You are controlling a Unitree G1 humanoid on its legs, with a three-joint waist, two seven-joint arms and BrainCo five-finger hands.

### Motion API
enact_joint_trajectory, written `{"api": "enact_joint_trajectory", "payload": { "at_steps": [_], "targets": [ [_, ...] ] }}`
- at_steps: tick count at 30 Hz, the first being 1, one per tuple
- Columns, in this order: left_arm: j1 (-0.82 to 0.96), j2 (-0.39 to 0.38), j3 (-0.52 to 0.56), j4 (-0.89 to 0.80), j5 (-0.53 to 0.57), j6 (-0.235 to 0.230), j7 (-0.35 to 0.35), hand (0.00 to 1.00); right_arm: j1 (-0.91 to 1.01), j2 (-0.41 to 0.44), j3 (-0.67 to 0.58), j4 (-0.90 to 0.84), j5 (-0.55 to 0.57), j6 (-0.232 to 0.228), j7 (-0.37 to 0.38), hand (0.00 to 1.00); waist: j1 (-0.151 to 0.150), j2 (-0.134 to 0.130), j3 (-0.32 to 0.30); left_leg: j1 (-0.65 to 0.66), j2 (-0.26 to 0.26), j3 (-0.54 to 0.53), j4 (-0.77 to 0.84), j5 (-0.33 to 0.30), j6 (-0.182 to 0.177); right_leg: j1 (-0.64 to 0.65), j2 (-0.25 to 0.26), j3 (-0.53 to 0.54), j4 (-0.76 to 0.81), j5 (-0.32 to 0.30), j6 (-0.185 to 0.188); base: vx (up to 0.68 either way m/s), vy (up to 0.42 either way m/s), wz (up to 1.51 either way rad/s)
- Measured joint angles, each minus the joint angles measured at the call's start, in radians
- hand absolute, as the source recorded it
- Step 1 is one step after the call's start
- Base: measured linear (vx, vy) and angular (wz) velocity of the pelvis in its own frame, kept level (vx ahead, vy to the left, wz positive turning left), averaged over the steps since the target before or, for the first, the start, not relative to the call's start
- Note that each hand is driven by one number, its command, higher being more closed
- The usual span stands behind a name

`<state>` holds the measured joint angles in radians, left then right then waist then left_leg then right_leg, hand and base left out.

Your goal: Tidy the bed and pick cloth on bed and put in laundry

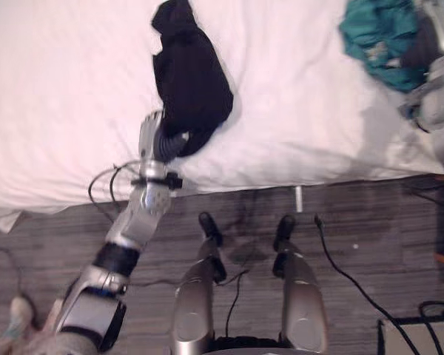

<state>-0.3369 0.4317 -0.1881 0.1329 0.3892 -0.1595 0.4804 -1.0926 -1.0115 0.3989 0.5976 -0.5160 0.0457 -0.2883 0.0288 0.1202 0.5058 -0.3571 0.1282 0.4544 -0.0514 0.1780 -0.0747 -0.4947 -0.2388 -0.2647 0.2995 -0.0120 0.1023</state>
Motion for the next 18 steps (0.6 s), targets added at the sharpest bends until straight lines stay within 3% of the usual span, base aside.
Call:
{"api": "enact_joint_trajectory", "payload": {
  "at_steps": [2, 4, 7, 11, 13, 15, 16, 17, 18],
  "targets": [
    [0.119, -0.008, 0.051, -0.018, -0.074, -0.031, -0.019, 1.0, -0.027, -0.026, -0.012, 0.042, 0.023, -0.002, -0.002, 1.0, 0.025, 0.043, -0.001, -0.013, -0.008, 0.008, -0.002, 0.0, 0.0, -0.031, -0.009, 0.016, 0.023, -0.005, 0.0, 0.05, -0.016, -0.06],
    [0.214, -0.028, 0.113, -0.005, -0.15, -0.041, -0.051, 1.0, -0.046, -0.039, -0.042, 0.072, 0.037, -0.011, -0.002, 1.0, 0.044, 0.068, -0.004, -0.013, -0.008, 0.014, -0.003, 0.0, 0.0, -0.038, -0.007, 0.025, 0.026, -0.005, -0.001, 0.03, -0.027, -0.09],
    [0.324, -0.077, 0.184, 0.022, -0.262, -0.04, -0.092, 1.0, -0.038, -0.039, -0.087, 0.124, 0.054, -0.023, -0.001, 1.0, 0.047, 0.073, -0.008, -0.005, -0.007, 0.014, -0.008, 0.0, 0.0, -0.033, -0.004, 0.028, 0.026, -0.006, -0.002, 0.03, -0.033, -0.01],
    [0.411, -0.179, 0.201, 0.052, -0.341, 0.011, -0.15, 1.0, 0.145, -0.008, -0.281, 0.115, 0.079, -0.019, 0.006, 1.0, 0.053, 0.071, -0.007, 0.07, -0.016, 0.011, -0.041, 0.009, 0.013, 0.045, 0.002, 0.033, 0.003, -0.005, -0.002, 0.06, -0.018, 0.04],
    [0.442, -0.213, 0.201, 0.051, -0.342, 0.019, -0.189, 1.0, 0.301, 0.075, -0.414, 0.033, 0.098, 0.002, 0.003, 1.0, 0.038, 0.061, -0.007, 0.127, -0.022, 0.003, -0.041, 0.008, 0.013, 0.122, 0.008, 0.032, -0.026, -0.005, -0.002, 0.09, -0.02, 0.06],
    [0.476, -0.215, 0.215, 0.025, -0.359, 0.022, -0.229, 1.0, 0.527, 0.244, -0.556, -0.134, 0.118, 0.013, -0.002, 1.0, 0.007, 0.025, -0.021, 0.19, -0.014, -0.008, -0.042, 0.008, 0.013, 0.207, 0.022, 0.02, -0.061, -0.005, -0.001, 0.09, -0.07, 0.02],
    [0.482, -0.215, 0.223, 0.022, -0.36, 0.022, -0.238, 1.0, 0.572, 0.289, -0.574, -0.165, 0.118, 0.015, -0.003, 1.0, 0.0, 0.014, -0.028, 0.201, -0.011, -0.011, -0.042, 0.008, 0.013, 0.221, 0.025, 0.018, -0.066, -0.005, -0.001, 0.1, -0.096, -0.04],
    [0.496, -0.215, 0.239, 0.023, -0.36, 0.026, -0.251, 1.0, 0.689, 0.421, -0.606, -0.237, 0.119, 0.017, -0.009, 1.0, -0.016, -0.024, -0.064, 0.227, -0.003, -0.011, -0.043, 0.005, 0.011, 0.251, 0.036, 0.019, -0.083, -0.006, -0.001, 0.08, -0.081, -0.15],
    [0.506, -0.215, 0.239, 0.025, -0.36, 0.029, -0.261, 1.0, 0.764, 0.497, -0.616, -0.275, 0.123, 0.018, -0.014, 1.0, -0.018, -0.044, -0.095, 0.24, 0.003, -0.01, -0.043, -0.002, 0.001, 0.263, 0.044, 0.023, -0.092, -0.007, -0.001, 0.11, -0.105, -0.24]
  ]
}}
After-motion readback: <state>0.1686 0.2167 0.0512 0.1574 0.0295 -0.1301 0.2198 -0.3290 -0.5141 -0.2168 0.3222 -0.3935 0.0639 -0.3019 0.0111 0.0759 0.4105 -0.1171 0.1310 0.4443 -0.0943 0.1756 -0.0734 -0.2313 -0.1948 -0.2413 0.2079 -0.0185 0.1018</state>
